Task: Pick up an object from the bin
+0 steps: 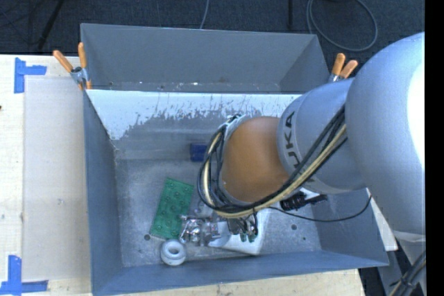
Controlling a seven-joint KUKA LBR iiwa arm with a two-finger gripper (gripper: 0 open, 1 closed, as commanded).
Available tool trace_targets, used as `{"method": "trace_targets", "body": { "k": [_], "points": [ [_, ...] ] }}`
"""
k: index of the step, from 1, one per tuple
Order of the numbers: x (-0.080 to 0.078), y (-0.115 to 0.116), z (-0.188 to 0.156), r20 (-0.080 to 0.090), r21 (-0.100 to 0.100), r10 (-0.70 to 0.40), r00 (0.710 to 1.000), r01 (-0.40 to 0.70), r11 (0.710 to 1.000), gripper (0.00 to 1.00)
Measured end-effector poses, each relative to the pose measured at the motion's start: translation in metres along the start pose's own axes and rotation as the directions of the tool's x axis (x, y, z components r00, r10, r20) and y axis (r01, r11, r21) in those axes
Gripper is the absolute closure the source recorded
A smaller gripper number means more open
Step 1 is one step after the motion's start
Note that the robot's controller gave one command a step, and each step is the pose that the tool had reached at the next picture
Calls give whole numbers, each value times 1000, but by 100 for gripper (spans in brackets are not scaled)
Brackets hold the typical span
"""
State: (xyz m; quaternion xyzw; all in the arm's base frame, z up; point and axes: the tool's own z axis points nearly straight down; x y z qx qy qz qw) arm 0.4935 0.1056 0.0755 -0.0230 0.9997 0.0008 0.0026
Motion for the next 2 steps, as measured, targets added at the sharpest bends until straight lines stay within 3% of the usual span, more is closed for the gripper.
{"method": "trace_targets", "body": {
  "k": [1, 2],
  "points": [
    [16, 13, -91, 0, -1, 2, 1000, -2, 1000, 100],
    [13, 11, -162, 2, 0, 12, 1000, -12, 1000, 100]
  ]
}}
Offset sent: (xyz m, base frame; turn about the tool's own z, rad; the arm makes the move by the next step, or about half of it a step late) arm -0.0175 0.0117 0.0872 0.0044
